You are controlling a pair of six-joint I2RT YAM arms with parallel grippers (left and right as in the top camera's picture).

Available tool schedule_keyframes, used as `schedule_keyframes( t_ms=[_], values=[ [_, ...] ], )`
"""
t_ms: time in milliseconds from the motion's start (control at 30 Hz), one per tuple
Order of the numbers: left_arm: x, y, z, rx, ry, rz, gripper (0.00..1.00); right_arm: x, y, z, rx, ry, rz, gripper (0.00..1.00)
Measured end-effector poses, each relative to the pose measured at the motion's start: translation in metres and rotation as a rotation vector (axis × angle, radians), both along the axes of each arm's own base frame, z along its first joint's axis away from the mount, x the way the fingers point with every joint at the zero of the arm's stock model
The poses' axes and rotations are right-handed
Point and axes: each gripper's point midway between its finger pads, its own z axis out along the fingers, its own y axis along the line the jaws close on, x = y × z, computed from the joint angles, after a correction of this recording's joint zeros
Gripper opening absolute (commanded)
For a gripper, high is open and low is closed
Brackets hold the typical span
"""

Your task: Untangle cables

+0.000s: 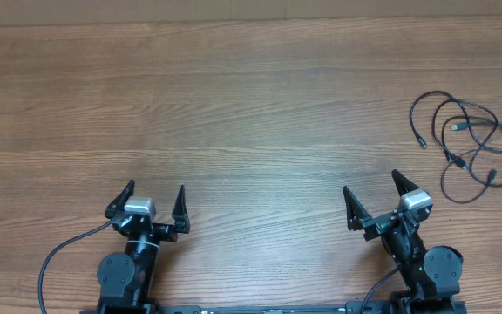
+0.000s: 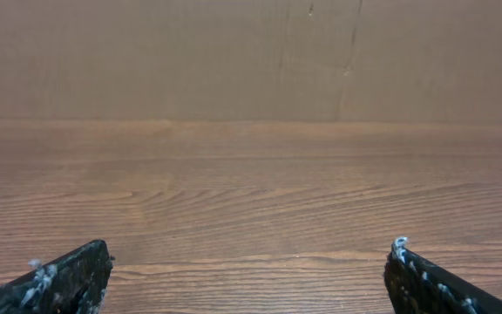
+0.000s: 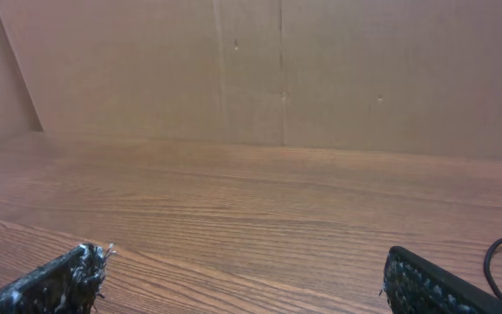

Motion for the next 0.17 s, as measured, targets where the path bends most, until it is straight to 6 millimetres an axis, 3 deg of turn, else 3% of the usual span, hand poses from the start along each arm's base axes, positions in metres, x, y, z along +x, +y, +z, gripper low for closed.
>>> schedule_keyframes(
  t_ms=[167],
  values=[
    [0.0,0.0,0.0,0.0,0.0,0.0,1.0,0.0,-0.0001,-0.0001,0.0,0.0,0.0,1.0]
  ],
)
